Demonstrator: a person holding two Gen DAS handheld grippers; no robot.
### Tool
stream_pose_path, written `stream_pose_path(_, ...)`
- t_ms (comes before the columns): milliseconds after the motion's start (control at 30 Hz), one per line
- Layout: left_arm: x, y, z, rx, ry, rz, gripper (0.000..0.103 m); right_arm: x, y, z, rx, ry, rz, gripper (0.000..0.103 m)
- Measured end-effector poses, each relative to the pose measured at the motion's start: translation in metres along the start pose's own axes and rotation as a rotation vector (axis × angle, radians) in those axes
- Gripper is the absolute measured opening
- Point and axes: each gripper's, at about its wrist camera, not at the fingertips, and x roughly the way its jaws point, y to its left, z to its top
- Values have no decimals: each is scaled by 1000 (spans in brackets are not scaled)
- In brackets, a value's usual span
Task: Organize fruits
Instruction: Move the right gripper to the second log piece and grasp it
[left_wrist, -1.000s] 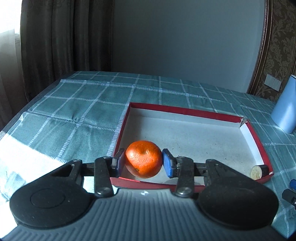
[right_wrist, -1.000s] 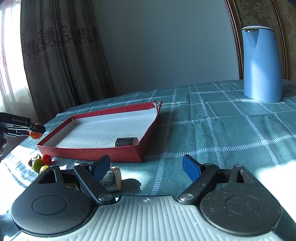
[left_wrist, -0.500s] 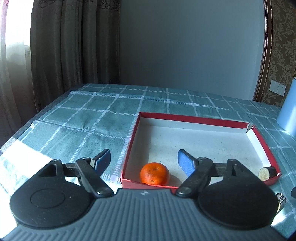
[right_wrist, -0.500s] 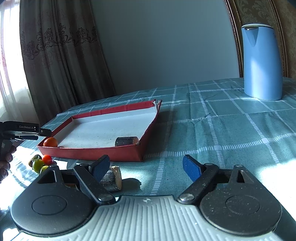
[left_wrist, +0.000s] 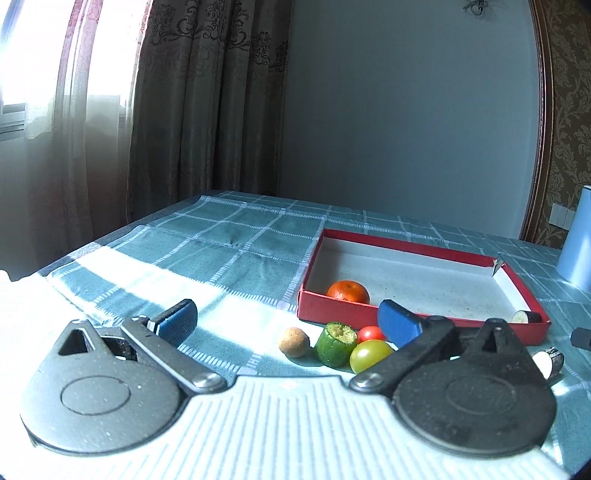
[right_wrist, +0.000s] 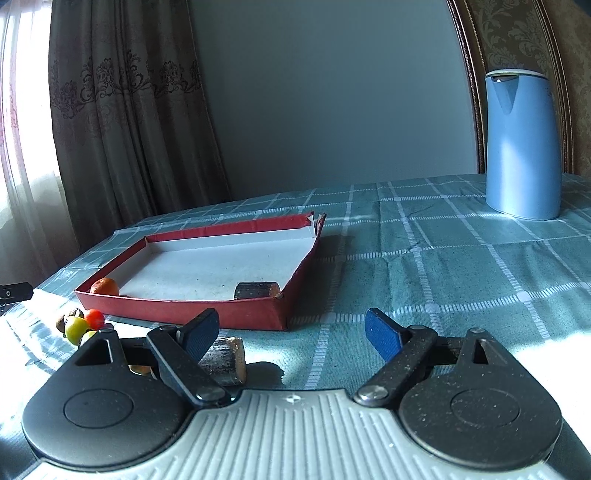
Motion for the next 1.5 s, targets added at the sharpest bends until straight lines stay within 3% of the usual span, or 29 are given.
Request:
stream_pose_path(133, 5, -13, -14, 68, 9, 36, 103, 2, 18, -2, -82, 37, 12, 86)
stream_pose_path(300, 5, -20, -18, 118, 1, 23, 103, 7, 32, -4, -128, 59, -11, 86)
stream_pose_path(700, 9, -13, -19, 81, 41, -7, 103, 21, 49, -4, -183, 106, -35, 86)
stream_pose_path(767, 9, -13, -19, 81, 42, -8, 103, 23, 49, -4, -187, 116, -41, 81)
stream_pose_path(900, 9, -14, -19, 82, 45, -8, 103, 29, 47, -4, -175, 154, -31, 59)
stream_pose_path(1067, 10, -14, -19, 84, 52, -7, 103, 33, 47, -5, -174, 177, -29, 58)
stream_pose_path(1133, 10, -13, -19, 85, 54, -8, 103, 34, 46, -5, -168, 184, -20, 52)
stream_pose_path(1167, 11, -13, -19, 84, 55, -9, 103, 34, 46, -5, -167, 186, -9, 47)
stream_pose_path(1200, 11, -13, -19, 84, 56, -8, 103, 34, 46, -5, -164, 191, 7, 29)
stream_pose_path(1367, 12, -13, -19, 81, 58, -10, 103, 30, 50, -7, -175, 171, 17, 28)
stream_pose_path(1500, 12, -13, -19, 84, 59, -9, 103, 20, 49, 5, -153, 104, 50, 28)
